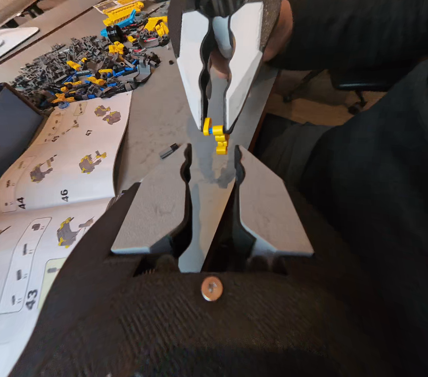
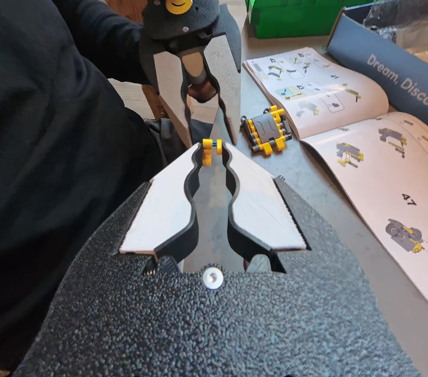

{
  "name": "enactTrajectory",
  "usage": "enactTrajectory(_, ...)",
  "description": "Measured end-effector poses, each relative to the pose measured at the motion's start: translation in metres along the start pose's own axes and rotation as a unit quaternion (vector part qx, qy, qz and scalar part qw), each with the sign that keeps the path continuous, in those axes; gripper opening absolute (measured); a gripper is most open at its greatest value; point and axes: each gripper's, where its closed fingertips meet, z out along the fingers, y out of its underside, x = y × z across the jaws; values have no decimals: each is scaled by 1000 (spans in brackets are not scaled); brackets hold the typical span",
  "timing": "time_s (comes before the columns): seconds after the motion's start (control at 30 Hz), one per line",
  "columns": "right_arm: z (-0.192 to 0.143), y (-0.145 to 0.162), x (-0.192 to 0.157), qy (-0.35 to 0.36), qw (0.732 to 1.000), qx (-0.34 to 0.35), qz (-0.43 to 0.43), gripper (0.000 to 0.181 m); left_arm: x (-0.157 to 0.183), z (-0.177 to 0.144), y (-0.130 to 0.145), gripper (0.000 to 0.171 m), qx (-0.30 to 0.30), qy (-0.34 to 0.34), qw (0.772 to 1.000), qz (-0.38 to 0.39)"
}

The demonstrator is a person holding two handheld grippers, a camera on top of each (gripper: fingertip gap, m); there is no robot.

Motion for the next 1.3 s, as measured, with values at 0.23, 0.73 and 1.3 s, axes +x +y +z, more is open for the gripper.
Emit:
enactTrajectory(0.23, 1, -2, -2, 4, 1000, 7, -30, 14, 4, -2, -11, 19, 35, 20, 999, -24)
enactTrajectory(0.73, 12, 18, 6, 40, 995, -68, -53, 14, 0, 5, 11, 16, -27, -5, 999, -33)
enactTrajectory(1.3, 18, 35, 12, 38, 991, -120, -36, 9, -7, 11, 30, 9, -67, -25, 997, 0)
